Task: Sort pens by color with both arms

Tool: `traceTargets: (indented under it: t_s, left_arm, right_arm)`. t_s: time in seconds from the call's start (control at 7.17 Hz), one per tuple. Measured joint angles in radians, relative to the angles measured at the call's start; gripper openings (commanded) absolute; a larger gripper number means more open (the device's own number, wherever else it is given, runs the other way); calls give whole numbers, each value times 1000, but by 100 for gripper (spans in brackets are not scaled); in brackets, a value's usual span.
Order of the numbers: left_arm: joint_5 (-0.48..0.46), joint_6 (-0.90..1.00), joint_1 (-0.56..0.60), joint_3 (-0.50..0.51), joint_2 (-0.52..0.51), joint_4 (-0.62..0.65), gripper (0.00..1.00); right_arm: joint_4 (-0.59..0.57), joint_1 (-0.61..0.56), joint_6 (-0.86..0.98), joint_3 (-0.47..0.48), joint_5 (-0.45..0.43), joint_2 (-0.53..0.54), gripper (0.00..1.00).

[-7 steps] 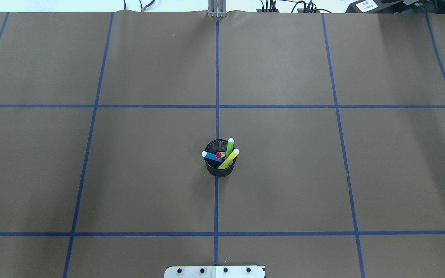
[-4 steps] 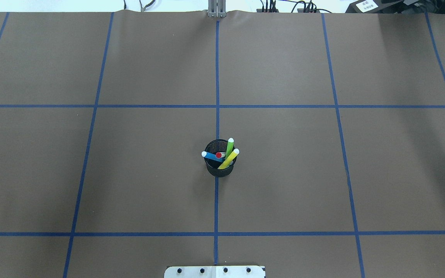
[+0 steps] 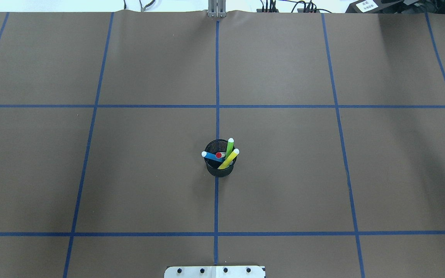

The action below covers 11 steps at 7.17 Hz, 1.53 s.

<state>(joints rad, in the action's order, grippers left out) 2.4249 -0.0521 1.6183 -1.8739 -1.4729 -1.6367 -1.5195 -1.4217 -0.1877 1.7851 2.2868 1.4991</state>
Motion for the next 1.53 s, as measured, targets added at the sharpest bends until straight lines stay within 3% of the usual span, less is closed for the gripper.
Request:
traceTargets:
  t_s: [0.42,0.84,1.25,1.53]
  left_arm:
    - [98,-77,-56,0,-43,-128,100]
    - [113,-329,-162,-11,-120,-228,100]
    - [81,-675,-366,-23,-279,-235,100]
    - [-19,-890,-544,-23,-377,-229,100]
  right_arm:
    - [28,61,-33,17,3,-45,100]
    - [30,123,-129,52,-1,-76,100]
    - [29,223,-334,73,-12,-124,100]
    - [27,285,-441,76,-45,-150,100]
